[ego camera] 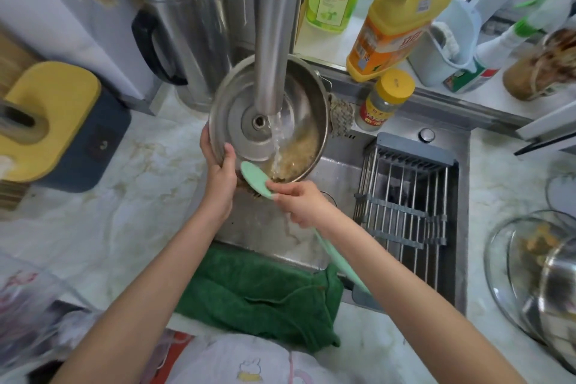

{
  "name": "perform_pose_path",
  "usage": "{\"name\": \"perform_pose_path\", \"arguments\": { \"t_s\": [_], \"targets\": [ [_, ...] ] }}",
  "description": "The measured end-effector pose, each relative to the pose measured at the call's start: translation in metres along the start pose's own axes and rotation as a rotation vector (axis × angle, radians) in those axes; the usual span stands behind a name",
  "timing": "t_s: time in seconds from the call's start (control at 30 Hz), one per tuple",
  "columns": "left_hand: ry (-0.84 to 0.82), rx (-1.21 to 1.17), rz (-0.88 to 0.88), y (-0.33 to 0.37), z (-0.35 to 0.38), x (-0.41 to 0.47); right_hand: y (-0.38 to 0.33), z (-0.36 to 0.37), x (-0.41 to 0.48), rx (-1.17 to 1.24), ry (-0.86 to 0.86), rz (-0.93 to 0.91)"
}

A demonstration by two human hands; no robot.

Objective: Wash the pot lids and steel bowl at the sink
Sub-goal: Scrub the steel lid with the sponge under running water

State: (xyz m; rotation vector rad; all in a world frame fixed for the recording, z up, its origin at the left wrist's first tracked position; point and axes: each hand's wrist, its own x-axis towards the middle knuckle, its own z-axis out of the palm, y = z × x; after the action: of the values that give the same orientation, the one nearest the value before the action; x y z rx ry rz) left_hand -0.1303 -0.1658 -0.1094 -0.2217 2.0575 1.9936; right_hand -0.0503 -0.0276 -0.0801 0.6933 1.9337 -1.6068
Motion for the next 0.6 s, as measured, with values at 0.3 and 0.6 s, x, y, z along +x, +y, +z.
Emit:
{"name": "perform_pose_path", "arguments": {
  "t_s": [0.3, 0.6],
  "targets": [
    [0.061, -0.103, 0.007, -0.005, 0.004, 0.003, 0.011, -0.018, 0.011, -0.837, 0.488, -0.09],
    [0.032, -0.05, -0.009, -0.011, 0.008, -0.005, -0.013, 0.011, -0.001, -0.03, 0.019, -0.051]
  ]
}}
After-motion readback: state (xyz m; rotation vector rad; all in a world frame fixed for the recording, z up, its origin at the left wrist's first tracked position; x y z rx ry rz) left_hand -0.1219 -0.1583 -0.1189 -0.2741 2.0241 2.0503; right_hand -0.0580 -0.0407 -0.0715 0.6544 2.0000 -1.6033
